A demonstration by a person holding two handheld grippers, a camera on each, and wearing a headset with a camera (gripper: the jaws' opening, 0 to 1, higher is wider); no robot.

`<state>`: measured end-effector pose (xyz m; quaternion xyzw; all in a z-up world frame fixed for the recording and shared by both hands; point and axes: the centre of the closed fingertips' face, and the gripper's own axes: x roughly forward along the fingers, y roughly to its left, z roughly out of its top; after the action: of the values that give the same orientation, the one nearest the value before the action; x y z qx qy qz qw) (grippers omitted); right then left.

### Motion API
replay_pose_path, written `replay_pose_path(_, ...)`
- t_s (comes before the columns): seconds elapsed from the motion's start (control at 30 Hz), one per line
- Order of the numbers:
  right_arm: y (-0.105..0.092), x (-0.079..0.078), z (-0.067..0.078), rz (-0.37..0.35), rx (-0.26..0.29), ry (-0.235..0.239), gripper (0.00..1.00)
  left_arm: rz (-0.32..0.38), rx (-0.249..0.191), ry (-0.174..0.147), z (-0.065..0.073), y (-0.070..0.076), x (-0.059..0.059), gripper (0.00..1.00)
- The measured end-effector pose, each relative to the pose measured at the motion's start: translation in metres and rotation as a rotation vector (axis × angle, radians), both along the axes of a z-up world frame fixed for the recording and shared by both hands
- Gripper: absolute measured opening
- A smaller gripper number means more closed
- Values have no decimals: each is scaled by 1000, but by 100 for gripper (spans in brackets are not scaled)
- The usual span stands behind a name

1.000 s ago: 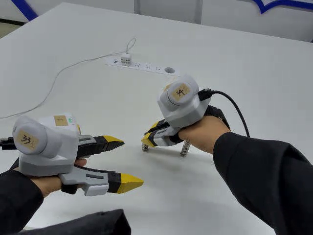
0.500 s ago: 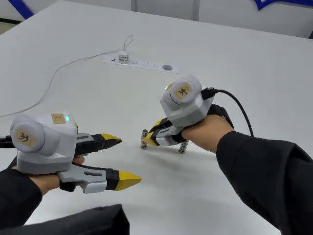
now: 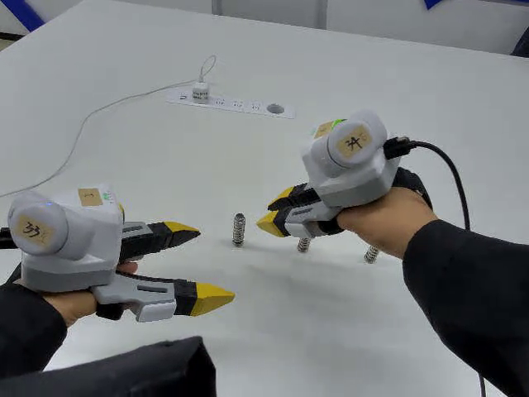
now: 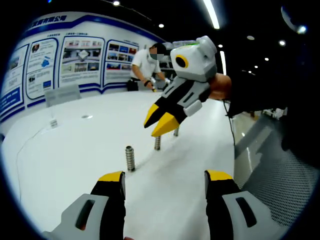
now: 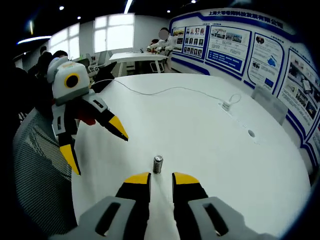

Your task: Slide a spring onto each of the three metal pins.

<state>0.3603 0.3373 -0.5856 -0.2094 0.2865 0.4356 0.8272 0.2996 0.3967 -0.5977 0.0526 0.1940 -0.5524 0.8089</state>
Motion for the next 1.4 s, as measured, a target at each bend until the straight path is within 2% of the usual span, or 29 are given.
replay_pose_path(0.27,-29,-9,18,-41,35,-45,21,2,0,-1,2,0,1,66)
replay_pose_path(0.77,-77,-26,31,-132,84,-98,29,2,4,0,3,1,0,66)
replay_pose_path(1.17,-116,-41,19,-212,104,-110,39,-4,6,2,3,-1,-2,67)
replay_pose_path(1.4,-134,-47,11,-249,140,-119,48,-1,8,3,3,1,-2,67)
